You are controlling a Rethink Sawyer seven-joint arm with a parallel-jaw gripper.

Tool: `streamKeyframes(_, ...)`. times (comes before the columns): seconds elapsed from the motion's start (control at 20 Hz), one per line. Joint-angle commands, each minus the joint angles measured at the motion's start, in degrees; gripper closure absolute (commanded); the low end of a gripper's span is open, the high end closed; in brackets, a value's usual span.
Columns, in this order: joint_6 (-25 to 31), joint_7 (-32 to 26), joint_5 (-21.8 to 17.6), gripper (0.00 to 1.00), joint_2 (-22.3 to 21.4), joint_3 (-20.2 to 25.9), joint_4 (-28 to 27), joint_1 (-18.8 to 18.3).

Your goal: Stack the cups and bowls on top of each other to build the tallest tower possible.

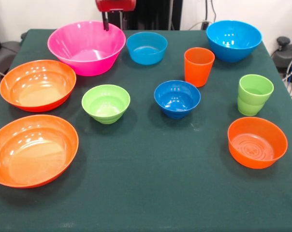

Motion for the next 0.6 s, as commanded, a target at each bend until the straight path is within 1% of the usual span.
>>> streamKeyframes(0.05, -3.14, 0.30, -2.37, 0.00, 6.73, 3.11, -3.24, 2.66)
streamKeyframes(0.2, -8.14, 3.14, -6.41, 0.00, 12.04, -0.35, -6.52, 5.28)
streamKeyframes(0.3, -10.88, 4.21, -8.57, 0.00, 14.59, -2.33, -8.39, 6.52)
streamKeyframes(0.4, -12.23, 4.51, -9.74, 0.00, 16.13, -3.47, -9.82, 7.22)
streamKeyframes(0.6, -12.53, 3.61, -10.72, 0.00, 17.09, -4.44, -10.98, 7.80)
